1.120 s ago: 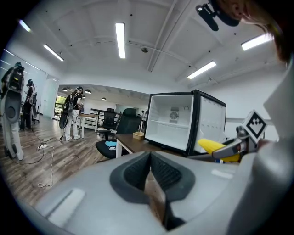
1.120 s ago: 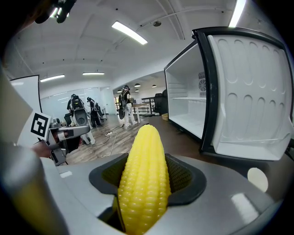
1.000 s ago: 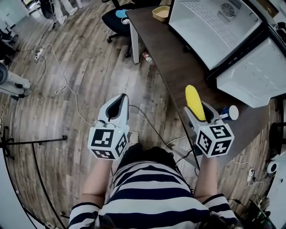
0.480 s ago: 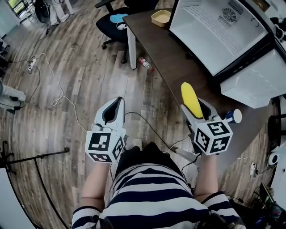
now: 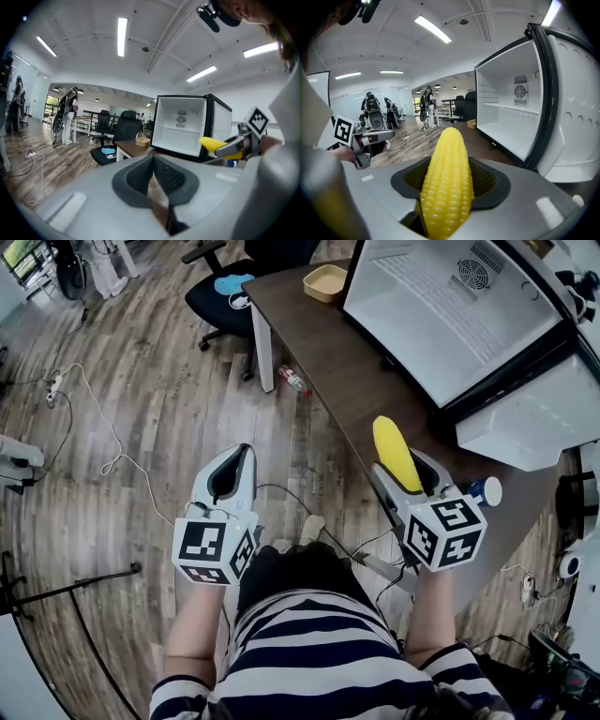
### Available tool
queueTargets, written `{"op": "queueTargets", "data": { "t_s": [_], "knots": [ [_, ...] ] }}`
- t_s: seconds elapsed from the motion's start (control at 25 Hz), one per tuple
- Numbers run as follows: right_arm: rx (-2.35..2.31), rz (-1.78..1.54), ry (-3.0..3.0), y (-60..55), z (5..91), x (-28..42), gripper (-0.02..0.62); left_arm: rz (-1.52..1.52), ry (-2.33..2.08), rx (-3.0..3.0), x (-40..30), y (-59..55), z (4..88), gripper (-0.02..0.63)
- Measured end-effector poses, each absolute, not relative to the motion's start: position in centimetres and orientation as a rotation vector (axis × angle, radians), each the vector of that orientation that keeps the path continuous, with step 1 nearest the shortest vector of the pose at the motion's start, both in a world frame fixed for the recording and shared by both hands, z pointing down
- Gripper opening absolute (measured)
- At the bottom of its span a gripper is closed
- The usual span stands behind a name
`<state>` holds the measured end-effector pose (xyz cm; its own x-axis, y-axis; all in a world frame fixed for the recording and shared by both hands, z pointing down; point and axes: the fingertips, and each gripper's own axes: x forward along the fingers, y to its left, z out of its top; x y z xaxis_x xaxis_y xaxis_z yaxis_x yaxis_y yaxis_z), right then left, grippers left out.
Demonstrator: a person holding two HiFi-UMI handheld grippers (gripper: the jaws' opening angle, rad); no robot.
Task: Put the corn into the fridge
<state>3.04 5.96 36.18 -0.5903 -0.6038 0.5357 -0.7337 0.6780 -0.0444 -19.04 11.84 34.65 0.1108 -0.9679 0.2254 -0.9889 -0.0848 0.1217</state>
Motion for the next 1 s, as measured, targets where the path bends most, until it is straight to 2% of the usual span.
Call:
{"op": "queueTargets", "data": {
  "t_s": [1.0],
  "knots": [
    [0.902,0.303,-2.491,-7.1,34.3,1.8,0.256,0.15,-1.956,2.216,-15.5,-4.7,31.9,0.0]
  ]
}}
